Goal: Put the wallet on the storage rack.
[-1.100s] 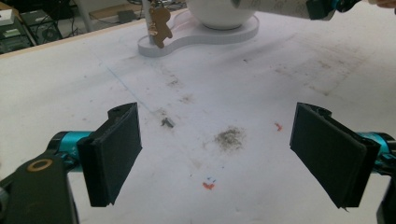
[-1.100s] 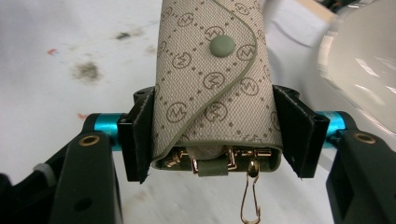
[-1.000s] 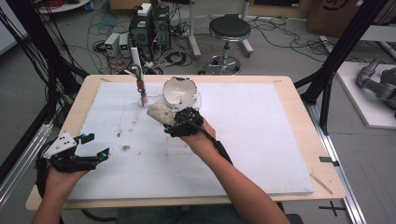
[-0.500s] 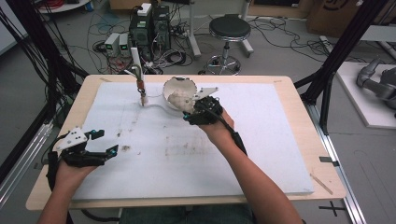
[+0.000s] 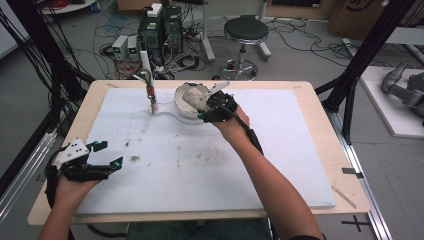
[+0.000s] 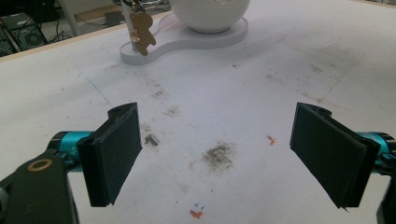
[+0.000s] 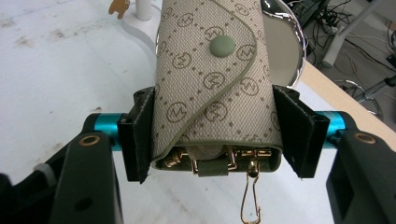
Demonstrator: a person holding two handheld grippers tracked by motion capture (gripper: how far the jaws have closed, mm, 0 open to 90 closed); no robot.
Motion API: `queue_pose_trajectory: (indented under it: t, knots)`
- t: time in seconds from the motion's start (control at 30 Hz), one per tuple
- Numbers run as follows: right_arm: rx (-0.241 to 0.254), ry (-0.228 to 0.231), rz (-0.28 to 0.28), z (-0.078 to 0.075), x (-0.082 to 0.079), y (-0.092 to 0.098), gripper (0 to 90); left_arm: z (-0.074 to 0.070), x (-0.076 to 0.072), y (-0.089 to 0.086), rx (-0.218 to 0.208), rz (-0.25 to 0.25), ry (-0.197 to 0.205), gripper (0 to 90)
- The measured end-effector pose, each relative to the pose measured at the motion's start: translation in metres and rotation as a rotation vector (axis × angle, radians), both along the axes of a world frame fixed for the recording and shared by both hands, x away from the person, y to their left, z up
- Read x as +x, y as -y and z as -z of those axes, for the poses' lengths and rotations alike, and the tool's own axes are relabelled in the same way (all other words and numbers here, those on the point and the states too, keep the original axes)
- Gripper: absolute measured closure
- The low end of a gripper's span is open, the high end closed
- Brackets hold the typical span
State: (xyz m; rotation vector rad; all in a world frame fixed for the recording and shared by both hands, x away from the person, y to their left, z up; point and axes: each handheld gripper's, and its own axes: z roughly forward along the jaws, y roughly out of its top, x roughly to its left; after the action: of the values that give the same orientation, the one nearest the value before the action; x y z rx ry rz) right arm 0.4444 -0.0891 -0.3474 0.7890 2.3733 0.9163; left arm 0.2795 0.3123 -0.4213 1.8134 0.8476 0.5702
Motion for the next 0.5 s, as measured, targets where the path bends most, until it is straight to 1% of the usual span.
queue_pose_trajectory:
  t: [0.07, 0.1, 0.13, 0.2, 0.27, 0.3, 0.37, 0.5]
  knots:
    - [-0.017, -0.006, -0.003, 0.000, 0.004, -0.005, 36.8, 0.000, -0.001, -0.001, 0.002, -0.002, -0.002, 16.4]
    - [-0.038, -0.002, -0.009, -0.001, 0.007, -0.009, 36.8, 0.000, -0.001, -0.001, 0.001, -0.002, -0.001, 16.4]
    - [-0.039, 0.001, -0.012, -0.001, 0.008, -0.011, 36.8, 0.000, -0.001, -0.001, 0.001, -0.002, -0.001, 16.4]
    - [-0.053, -0.012, -0.010, -0.001, 0.013, -0.016, 36.8, 0.000, -0.001, -0.001, 0.001, -0.004, 0.000, 16.4]
    - [-0.076, -0.019, -0.013, 0.001, 0.018, -0.020, 36.8, 0.000, -0.002, -0.002, 0.002, -0.005, -0.001, 16.4]
    - [-0.102, -0.028, -0.011, 0.002, 0.021, -0.023, 36.8, 0.000, -0.002, -0.002, 0.005, -0.004, -0.001, 16.4]
    - [-0.109, -0.021, -0.010, 0.003, 0.024, -0.026, 36.8, 0.001, -0.002, -0.002, 0.001, -0.005, -0.002, 16.4]
    - [-0.127, -0.039, 0.002, 0.006, 0.032, -0.032, 36.8, 0.001, -0.001, -0.003, 0.001, -0.004, -0.002, 16.4]
